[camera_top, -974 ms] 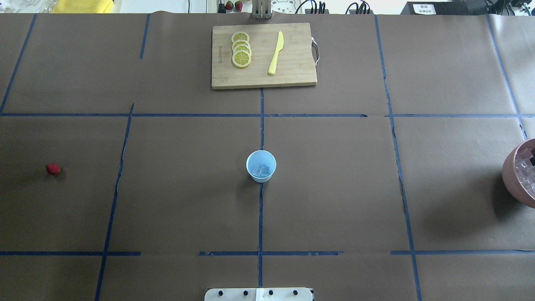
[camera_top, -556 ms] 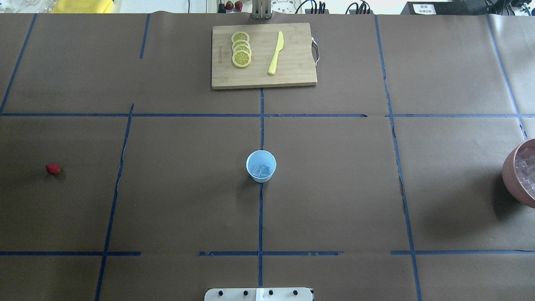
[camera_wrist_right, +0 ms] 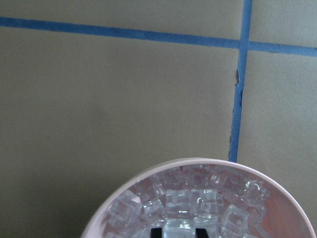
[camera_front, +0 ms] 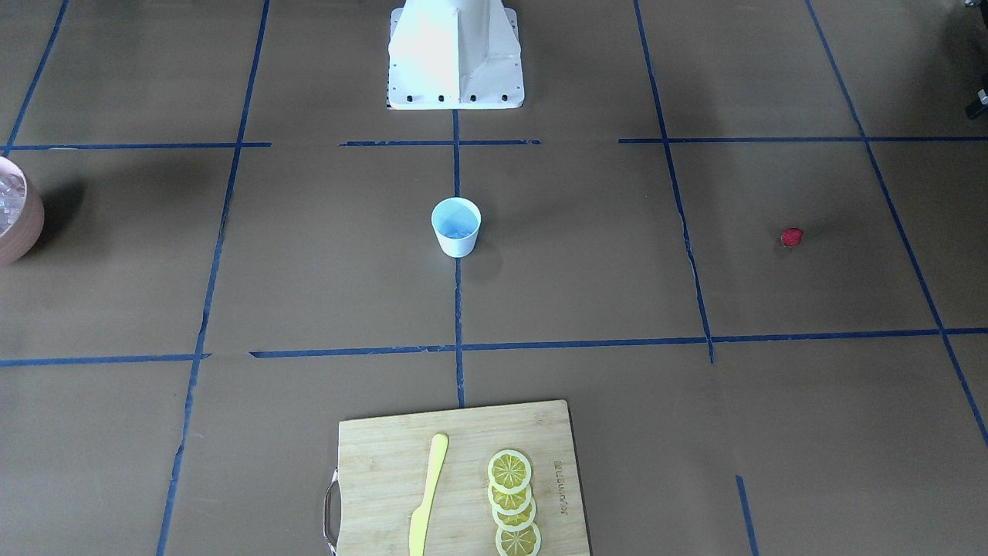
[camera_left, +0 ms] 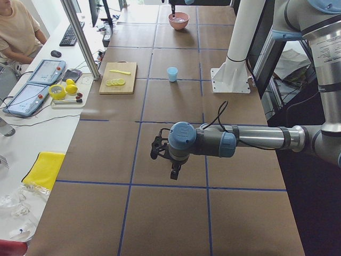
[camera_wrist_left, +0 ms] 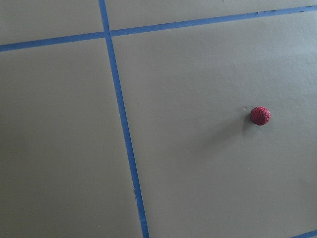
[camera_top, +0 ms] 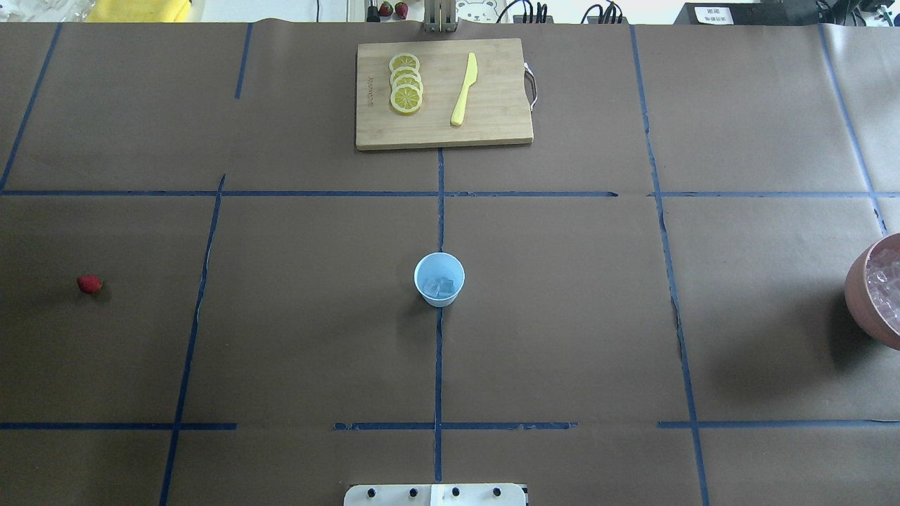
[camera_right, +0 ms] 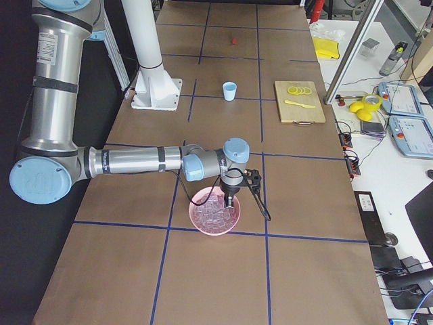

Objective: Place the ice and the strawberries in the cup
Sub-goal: 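Pick a third ice cube from the pink bowl with the right gripper, then carry the ice cube over the blue cup and release it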

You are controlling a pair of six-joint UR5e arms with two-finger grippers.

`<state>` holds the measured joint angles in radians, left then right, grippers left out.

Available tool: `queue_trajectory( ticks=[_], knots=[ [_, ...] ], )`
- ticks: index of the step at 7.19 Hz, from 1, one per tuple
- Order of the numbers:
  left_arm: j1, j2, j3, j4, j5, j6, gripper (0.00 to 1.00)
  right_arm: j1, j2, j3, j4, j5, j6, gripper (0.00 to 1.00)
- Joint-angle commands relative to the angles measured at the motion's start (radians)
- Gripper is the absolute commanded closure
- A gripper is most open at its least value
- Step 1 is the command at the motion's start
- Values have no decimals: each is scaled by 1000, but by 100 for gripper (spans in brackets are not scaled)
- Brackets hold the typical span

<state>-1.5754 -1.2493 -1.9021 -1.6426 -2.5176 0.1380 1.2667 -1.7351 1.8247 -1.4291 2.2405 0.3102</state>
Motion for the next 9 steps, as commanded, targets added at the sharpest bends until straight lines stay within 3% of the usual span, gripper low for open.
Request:
queue_trajectory(
  ticks=[1, 3, 5, 7, 8, 9],
  knots=[
    [0, 10, -6, 0, -13, 0, 0, 10, 8, 248, -168, 5, 86, 100],
    [0, 10, -6, 0, -13, 0, 0, -56, 58, 362, -194, 109, 337, 100],
    [0, 10, -6, -2, -13, 0, 0, -232, 222, 413, -195, 100, 746, 100],
    [0, 10, -6, -2, -13, 0, 0, -486, 438, 395, -202, -20, 1153, 100],
    [0, 8, -5, -2, -13, 0, 0, -591, 560, 321, -202, -157, 1281, 100],
    [2, 8, -5, -2, -13, 0, 0, -662, 644, 232, -194, -212, 1373, 100]
  ],
)
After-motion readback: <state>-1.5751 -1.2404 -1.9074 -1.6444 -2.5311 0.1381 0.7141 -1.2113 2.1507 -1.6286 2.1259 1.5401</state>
